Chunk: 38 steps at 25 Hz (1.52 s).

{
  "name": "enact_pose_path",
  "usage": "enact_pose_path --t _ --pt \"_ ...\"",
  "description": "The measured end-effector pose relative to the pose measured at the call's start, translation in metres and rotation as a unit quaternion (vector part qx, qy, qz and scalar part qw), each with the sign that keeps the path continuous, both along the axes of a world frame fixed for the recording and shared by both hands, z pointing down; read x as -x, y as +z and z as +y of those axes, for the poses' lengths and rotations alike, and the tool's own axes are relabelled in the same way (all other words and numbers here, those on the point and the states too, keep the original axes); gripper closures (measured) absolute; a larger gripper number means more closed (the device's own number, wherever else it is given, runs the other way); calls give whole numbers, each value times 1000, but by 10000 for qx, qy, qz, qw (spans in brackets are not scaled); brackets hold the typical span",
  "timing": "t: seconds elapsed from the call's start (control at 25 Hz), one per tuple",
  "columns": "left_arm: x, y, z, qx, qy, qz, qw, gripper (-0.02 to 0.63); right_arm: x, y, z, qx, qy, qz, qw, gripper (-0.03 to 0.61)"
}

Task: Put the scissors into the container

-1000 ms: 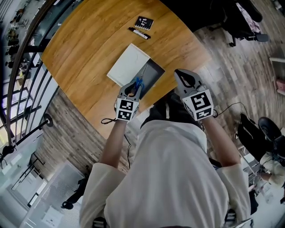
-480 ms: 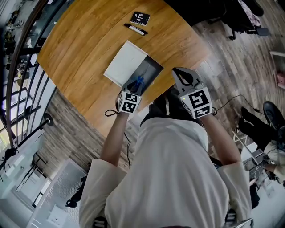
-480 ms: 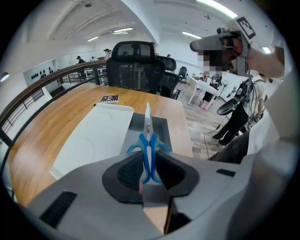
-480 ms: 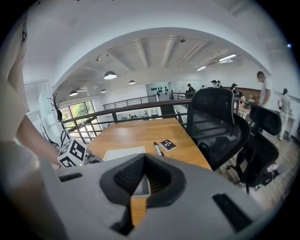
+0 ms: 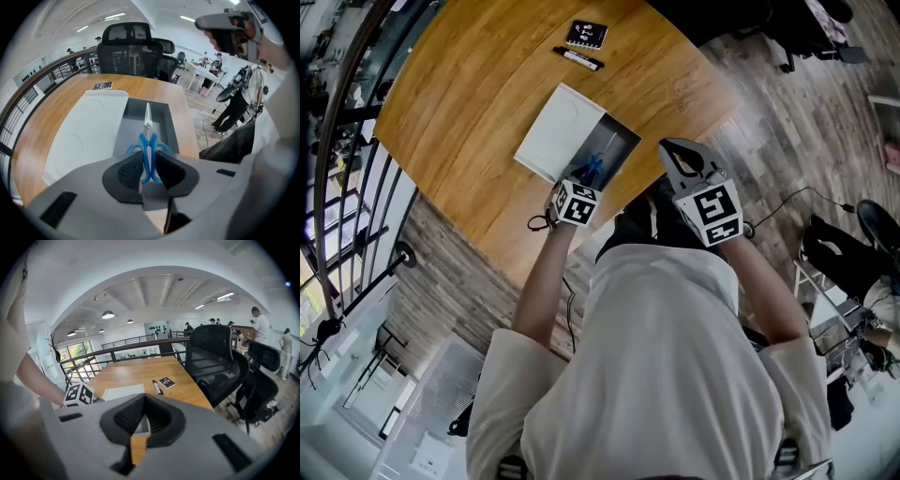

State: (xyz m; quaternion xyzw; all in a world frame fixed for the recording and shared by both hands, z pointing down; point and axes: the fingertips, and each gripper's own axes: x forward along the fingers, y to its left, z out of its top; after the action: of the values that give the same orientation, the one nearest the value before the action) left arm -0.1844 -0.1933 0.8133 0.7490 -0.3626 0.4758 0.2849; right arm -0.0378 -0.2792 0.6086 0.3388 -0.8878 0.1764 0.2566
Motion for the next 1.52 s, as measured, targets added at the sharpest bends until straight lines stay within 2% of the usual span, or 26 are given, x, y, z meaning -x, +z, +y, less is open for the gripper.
enact_pose_path --t 0.28,1.0,1.28,1.52 --pt "2 20 -1 464 66 -396 9981 534 -5 3 -4 22 86 2 10000 577" --pt "1 49 4 1146 147 -540 9918 532 -14 8 -12 31 312 17 9995 576" --pt "1 52 7 1199 244 -596 9907 526 -14 8 -9 41 345 20 9994 576" --pt "0 43 3 1057 142 -423 9934 503 -9 3 -7 -46 316 45 9995 577"
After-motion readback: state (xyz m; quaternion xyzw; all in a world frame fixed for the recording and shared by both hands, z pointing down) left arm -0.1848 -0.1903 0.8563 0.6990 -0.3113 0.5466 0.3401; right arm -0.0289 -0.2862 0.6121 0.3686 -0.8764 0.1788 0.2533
